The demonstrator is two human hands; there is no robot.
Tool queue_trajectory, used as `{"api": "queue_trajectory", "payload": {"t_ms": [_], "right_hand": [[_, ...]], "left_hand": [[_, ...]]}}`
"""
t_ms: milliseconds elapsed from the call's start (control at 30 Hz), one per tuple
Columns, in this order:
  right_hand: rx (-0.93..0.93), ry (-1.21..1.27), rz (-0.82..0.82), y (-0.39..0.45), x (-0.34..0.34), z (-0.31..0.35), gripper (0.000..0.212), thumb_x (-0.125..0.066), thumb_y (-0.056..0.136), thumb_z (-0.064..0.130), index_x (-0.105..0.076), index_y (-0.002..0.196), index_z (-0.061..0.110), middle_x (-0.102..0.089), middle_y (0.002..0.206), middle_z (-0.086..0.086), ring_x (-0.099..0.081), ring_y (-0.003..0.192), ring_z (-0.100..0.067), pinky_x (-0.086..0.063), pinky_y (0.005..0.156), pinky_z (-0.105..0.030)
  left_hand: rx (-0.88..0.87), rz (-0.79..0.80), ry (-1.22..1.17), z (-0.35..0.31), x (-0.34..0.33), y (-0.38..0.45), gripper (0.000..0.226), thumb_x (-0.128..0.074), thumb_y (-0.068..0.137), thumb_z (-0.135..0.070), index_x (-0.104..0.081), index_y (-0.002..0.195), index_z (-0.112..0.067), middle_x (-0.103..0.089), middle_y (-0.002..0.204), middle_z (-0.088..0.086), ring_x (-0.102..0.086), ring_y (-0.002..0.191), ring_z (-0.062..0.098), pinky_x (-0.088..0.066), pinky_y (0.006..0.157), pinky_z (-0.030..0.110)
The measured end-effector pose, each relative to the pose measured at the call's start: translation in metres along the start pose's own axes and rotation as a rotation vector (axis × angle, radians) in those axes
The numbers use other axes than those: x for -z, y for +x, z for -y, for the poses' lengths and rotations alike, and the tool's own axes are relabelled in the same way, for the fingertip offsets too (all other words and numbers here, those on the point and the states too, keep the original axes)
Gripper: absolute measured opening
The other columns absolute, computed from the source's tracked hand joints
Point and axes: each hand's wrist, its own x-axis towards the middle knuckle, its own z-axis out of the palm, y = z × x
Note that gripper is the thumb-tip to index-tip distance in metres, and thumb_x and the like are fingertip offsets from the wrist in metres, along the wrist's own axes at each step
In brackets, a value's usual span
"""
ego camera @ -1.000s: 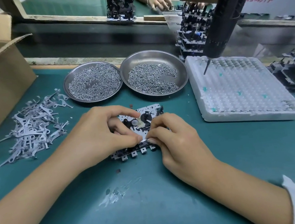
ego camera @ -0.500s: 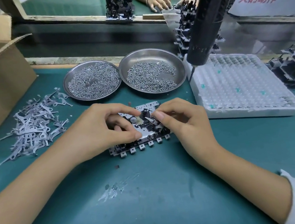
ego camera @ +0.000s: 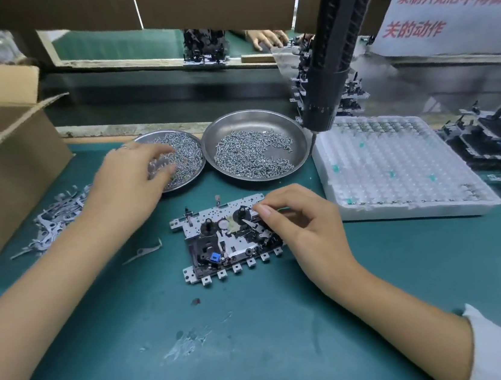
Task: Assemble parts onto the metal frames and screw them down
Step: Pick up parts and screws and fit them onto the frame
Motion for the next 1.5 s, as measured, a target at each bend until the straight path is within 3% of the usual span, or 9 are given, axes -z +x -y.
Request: {"api": "queue_trajectory", "payload": {"t_ms": [133, 333, 600, 867, 967, 1133, 1300, 1433, 1500], "right_hand": [[-0.017, 0.005, -0.006, 0.001, 0.001, 0.000, 0.009, -0.068, 0.084, 0.001, -0.073, 0.079, 0.007, -0.064, 0.081, 0.004, -0.059, 0.077, -0.002, -0.044, 0.070, -0.014], [0.011, 0.006, 0.011, 0.001, 0.001, 0.000, 0.008, -0.069, 0.084, 0.001, -0.074, 0.080, 0.005, -0.064, 0.081, 0.001, -0.059, 0.076, -0.002, -0.044, 0.070, -0.013], [0.084, -0.087, 0.003, 0.002, 0.002, 0.000, 0.007, -0.068, 0.085, 0.004, -0.074, 0.081, 0.008, -0.063, 0.083, 0.001, -0.060, 0.078, -0.007, -0.049, 0.070, -0.020], [0.149, -0.453, -0.028, 0.059, 0.011, 0.010, 0.012, -0.064, 0.088, 0.005, -0.073, 0.095, 0.008, -0.067, 0.092, -0.003, -0.059, 0.084, -0.006, -0.044, 0.077, -0.011], [0.053, -0.740, 0.089, 0.086, 0.011, 0.008, 0.024, -0.057, 0.092, 0.012, -0.068, 0.113, 0.009, -0.064, 0.112, -0.008, -0.058, 0.103, -0.020, -0.043, 0.093, -0.027], [-0.270, -1.025, 0.333, 0.109, 0.004, 0.007, 0.031, -0.057, 0.095, 0.027, -0.064, 0.119, 0.008, -0.062, 0.121, -0.013, -0.056, 0.112, -0.029, -0.045, 0.096, -0.036], [-0.288, -0.966, 0.267, 0.115, 0.005, 0.003, 0.017, -0.062, 0.092, 0.019, -0.073, 0.101, 0.009, -0.068, 0.102, -0.011, -0.062, 0.099, -0.027, -0.046, 0.078, -0.025], [-0.199, -0.820, 0.123, 0.109, 0.009, -0.004, 0.013, -0.065, 0.089, 0.014, -0.074, 0.094, 0.006, -0.071, 0.098, -0.011, -0.063, 0.090, -0.024, -0.047, 0.082, -0.026], [-0.108, -0.694, 0.039, 0.105, 0.010, -0.006, 0.009, -0.070, 0.085, 0.009, -0.076, 0.089, 0.005, -0.072, 0.092, -0.010, -0.060, 0.079, -0.016, -0.041, 0.075, -0.014]], "left_hand": [[0.134, 0.175, 0.099, -0.002, -0.011, 0.018, 0.029, -0.067, 0.088, -0.025, -0.067, 0.116, -0.020, -0.068, 0.109, 0.013, -0.059, 0.105, 0.032, -0.046, 0.089, 0.036], [0.106, -0.016, 0.126, -0.004, -0.012, 0.011, 0.008, -0.069, 0.085, -0.024, -0.075, 0.091, -0.023, -0.073, 0.093, 0.007, -0.061, 0.095, 0.034, -0.047, 0.083, 0.038], [0.034, -0.204, -0.102, 0.002, -0.013, 0.002, 0.018, -0.064, 0.086, -0.004, -0.073, 0.101, -0.010, -0.073, 0.097, 0.010, -0.065, 0.092, 0.032, -0.049, 0.084, 0.036], [0.047, -0.175, -0.244, 0.001, -0.014, 0.000, 0.023, -0.060, 0.089, 0.001, -0.071, 0.108, -0.007, -0.071, 0.103, 0.012, -0.065, 0.097, 0.027, -0.044, 0.091, 0.027], [0.044, -0.164, -0.264, 0.002, -0.015, 0.000, 0.036, -0.051, 0.085, 0.015, -0.070, 0.110, -0.004, -0.071, 0.101, 0.015, -0.066, 0.092, 0.022, -0.043, 0.089, 0.021], [-0.026, -0.155, -0.205, 0.007, -0.017, 0.002, 0.039, -0.049, 0.086, 0.016, -0.067, 0.115, -0.004, -0.069, 0.101, 0.020, -0.066, 0.094, 0.034, -0.050, 0.090, 0.045], [-0.035, -0.258, -0.354, -0.006, -0.013, -0.002, 0.021, -0.068, 0.083, 0.001, -0.072, 0.103, -0.001, -0.072, 0.092, 0.012, -0.061, 0.077, 0.015, -0.037, 0.079, 0.004], [-0.006, -0.249, -0.566, -0.022, -0.012, -0.010, 0.025, -0.074, 0.077, 0.000, -0.072, 0.098, -0.013, -0.070, 0.080, -0.002, -0.062, 0.068, 0.001, -0.043, 0.074, 0.002], [-0.003, -0.228, -0.696, -0.030, -0.012, -0.014, 0.032, -0.075, 0.075, 0.000, -0.070, 0.099, -0.022, -0.070, 0.081, -0.005, -0.063, 0.073, 0.001, -0.047, 0.075, 0.008]]}}
